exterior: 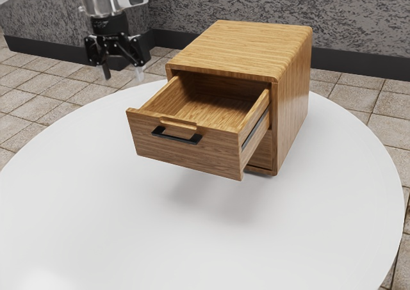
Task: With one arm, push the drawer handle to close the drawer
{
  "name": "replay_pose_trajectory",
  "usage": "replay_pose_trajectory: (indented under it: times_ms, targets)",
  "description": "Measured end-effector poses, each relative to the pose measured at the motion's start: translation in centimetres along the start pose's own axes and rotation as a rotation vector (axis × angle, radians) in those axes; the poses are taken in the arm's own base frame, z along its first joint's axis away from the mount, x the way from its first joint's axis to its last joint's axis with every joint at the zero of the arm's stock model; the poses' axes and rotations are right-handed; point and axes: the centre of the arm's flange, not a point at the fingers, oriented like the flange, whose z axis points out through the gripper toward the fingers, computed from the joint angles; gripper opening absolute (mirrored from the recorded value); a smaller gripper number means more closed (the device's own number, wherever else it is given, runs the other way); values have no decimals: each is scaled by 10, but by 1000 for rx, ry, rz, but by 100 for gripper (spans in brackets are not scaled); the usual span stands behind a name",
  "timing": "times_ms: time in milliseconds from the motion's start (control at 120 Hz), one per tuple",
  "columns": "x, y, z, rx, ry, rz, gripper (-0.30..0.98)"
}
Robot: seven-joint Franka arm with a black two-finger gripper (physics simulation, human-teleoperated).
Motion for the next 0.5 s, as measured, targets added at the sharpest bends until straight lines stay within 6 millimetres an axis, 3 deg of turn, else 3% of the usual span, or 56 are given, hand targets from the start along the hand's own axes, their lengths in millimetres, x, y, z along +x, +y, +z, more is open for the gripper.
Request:
replay_pose_trajectory:
  times_ms: [67, 100, 158, 208, 258, 308, 342, 400, 500]
  targets:
    - [-4, 0, -6, 14, 19, -1, 69]
    - [-23, -3, -10, 30, 26, -10, 69]
    - [-82, -7, -17, 67, 51, -29, 69]
    - [-145, 26, -13, 102, 80, 21, 68]
    - [-219, 49, -6, 121, 129, 49, 68]
    - [-281, 56, 8, 126, 182, 46, 66]
    - [-310, 55, 19, 122, 208, 35, 63]
    - [-339, 55, 30, 104, 228, 20, 55]
    - [-357, 70, 51, 73, 218, 27, 40]
